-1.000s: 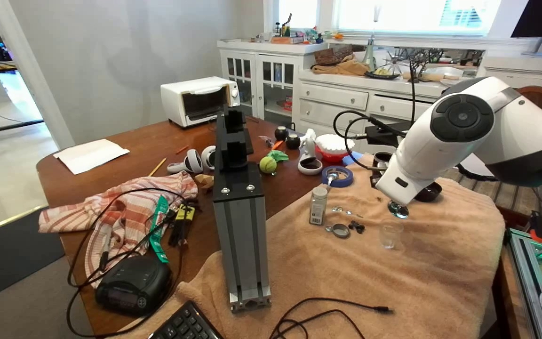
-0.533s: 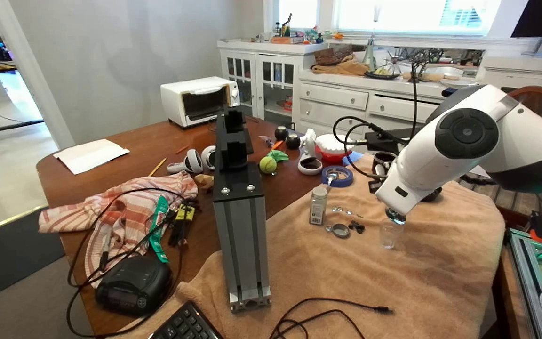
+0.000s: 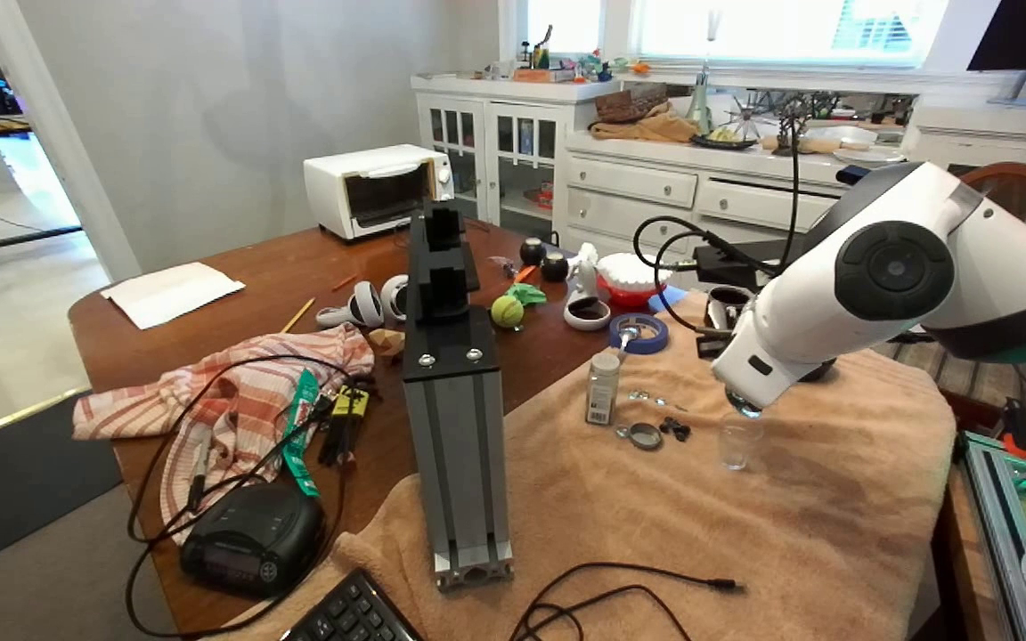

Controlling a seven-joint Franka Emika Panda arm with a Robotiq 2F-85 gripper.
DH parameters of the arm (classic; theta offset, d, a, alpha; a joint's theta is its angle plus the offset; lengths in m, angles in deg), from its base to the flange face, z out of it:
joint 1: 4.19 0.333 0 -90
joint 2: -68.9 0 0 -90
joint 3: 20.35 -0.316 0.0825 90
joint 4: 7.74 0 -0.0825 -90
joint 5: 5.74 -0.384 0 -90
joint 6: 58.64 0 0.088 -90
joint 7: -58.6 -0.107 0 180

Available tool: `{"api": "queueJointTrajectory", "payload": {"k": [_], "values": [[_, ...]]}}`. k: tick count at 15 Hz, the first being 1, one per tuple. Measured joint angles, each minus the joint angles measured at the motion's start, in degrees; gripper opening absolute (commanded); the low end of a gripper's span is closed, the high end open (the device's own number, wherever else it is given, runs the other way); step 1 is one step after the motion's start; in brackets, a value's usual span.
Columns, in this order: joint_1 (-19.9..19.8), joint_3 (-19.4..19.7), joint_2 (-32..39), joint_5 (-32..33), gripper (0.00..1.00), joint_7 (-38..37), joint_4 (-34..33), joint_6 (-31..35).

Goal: Transfer a spoonful of contents from the table to the glass cup

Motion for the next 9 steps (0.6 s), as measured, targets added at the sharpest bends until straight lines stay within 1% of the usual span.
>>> {"api": "queueJointTrajectory", "payload": {"k": [4,9], "values": [[0.4,-0.3,0.1,2.5,0.02,-2.0,0.0,-1.6],[1.6,-1.3,0.3,4.6,0.02,-4.8,0.0,-5.6]]}}
